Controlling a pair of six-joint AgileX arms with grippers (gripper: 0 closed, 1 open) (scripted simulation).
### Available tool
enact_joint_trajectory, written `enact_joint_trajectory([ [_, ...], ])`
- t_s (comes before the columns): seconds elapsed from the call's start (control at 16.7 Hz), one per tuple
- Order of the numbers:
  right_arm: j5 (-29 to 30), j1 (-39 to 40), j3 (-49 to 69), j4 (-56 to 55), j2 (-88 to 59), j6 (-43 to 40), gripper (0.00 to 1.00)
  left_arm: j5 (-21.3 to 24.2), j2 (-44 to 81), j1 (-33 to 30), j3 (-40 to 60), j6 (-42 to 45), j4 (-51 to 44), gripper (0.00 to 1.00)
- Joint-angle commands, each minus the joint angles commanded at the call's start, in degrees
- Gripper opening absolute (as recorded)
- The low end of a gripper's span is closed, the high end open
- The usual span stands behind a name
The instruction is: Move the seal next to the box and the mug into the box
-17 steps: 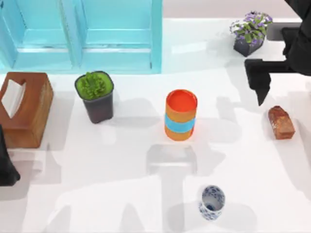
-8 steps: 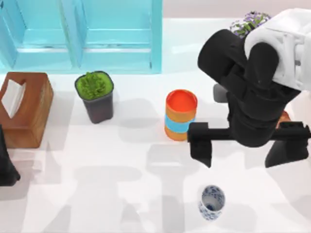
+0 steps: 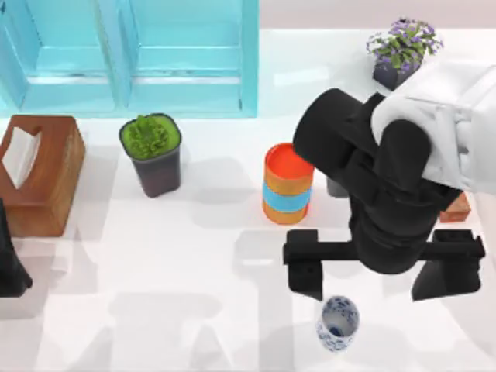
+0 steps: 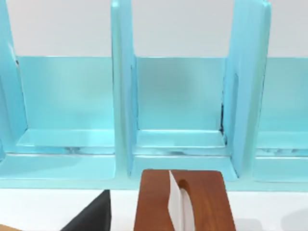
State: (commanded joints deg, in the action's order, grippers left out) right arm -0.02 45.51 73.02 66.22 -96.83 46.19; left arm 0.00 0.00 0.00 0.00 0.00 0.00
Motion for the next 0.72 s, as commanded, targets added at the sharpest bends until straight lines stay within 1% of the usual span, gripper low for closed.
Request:
enact_joint_trajectory([
  [0.24,0.00,-0.13,-1.26,-2.05,-0.84,-0.13,1.00,0.00,0.00,0.00,0.00,0.00,0.00,1.00],
  [0.72,0.01,0.15,-11.64,-17.19,-5.47,0.24,1.00,0.00,0.00,0.00,0.00,0.00,0.00,1.00],
])
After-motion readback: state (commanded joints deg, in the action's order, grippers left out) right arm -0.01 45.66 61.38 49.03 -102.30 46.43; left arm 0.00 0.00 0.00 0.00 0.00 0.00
